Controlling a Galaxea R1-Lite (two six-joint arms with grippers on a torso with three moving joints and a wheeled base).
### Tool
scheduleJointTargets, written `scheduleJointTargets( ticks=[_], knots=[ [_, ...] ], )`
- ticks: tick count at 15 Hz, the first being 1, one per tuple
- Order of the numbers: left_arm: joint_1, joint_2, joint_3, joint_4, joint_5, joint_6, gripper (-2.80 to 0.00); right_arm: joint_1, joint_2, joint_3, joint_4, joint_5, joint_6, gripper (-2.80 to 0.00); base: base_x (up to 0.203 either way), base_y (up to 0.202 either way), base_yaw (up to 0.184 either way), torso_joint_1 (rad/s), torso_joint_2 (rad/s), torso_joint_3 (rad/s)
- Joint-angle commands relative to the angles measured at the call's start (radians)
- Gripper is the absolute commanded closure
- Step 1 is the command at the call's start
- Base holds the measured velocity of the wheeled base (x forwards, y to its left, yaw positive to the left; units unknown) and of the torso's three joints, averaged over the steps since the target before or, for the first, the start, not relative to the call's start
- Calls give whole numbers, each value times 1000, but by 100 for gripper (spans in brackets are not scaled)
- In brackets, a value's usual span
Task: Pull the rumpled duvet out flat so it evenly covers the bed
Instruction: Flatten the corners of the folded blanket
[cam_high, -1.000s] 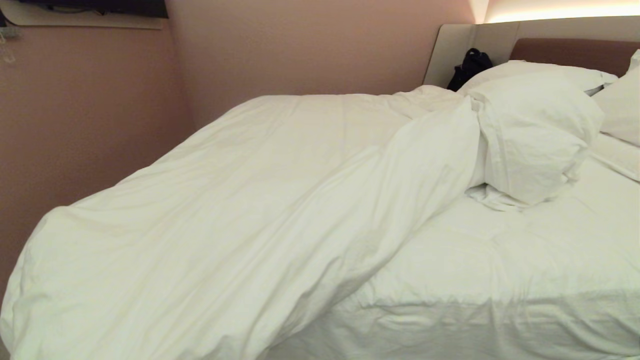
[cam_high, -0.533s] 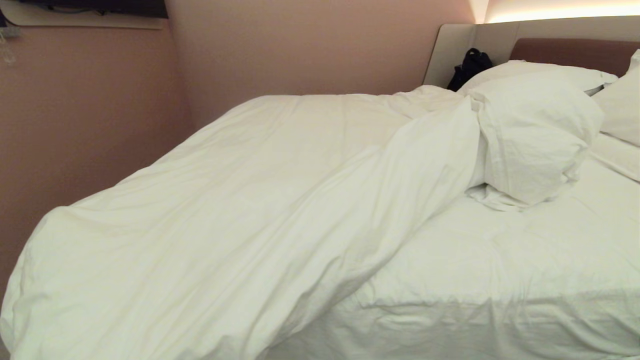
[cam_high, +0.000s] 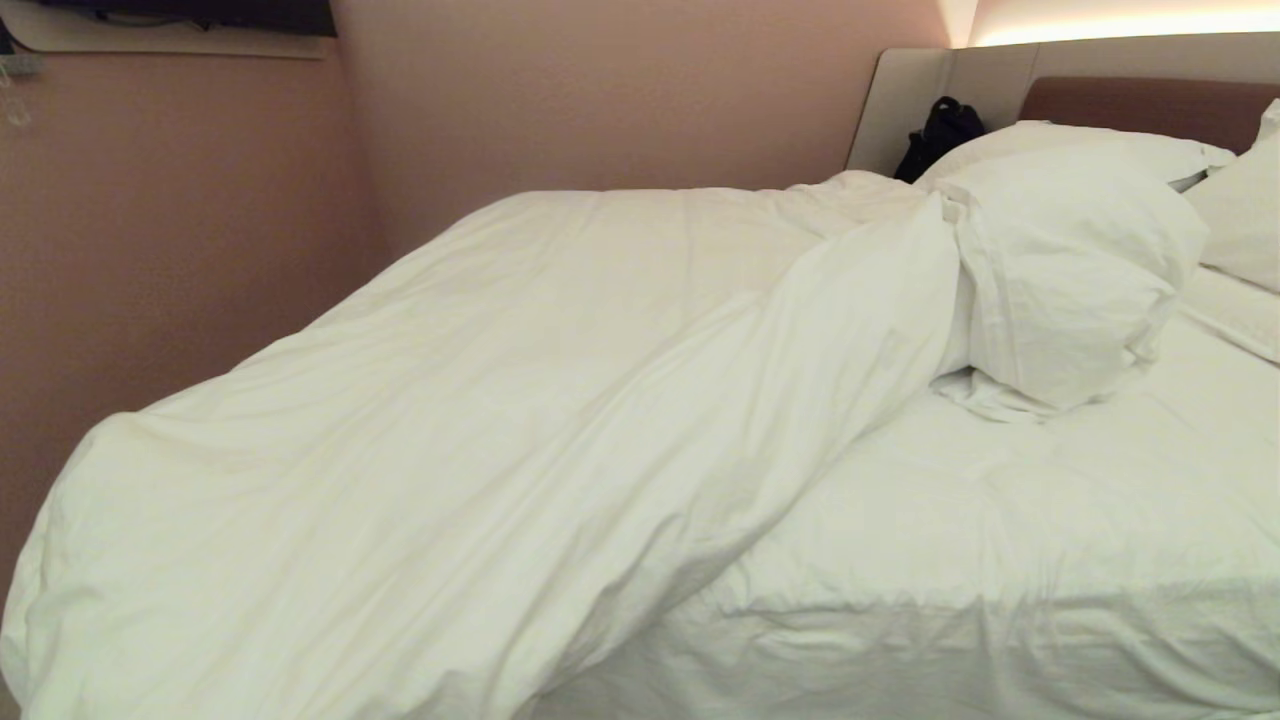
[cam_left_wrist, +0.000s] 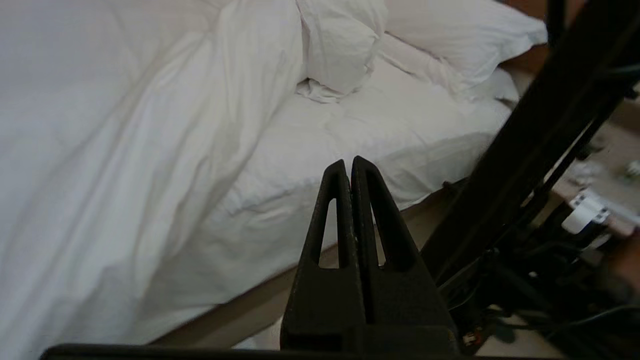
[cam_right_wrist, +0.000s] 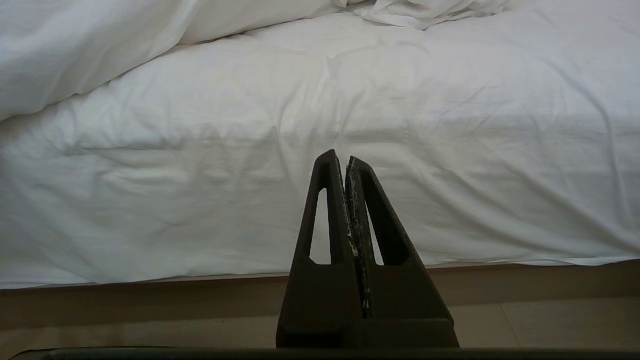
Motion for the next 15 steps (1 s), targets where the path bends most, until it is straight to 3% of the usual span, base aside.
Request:
scheduleJointTargets(
  ticks=[1, 6, 15],
  knots=[
    [0, -18, -5, 110, -47, -12, 0, 0, 0, 0, -1, 1, 0, 0, 0, 0, 0, 0, 0, 0],
    [-29, -21, -33, 372, -47, -7, 0, 0, 0, 0, -1, 1, 0, 0, 0, 0, 0, 0, 0, 0],
    [-37, -30, -40, 526, -47, -4, 0, 0, 0, 0, -1, 1, 0, 0, 0, 0, 0, 0, 0, 0]
  ],
)
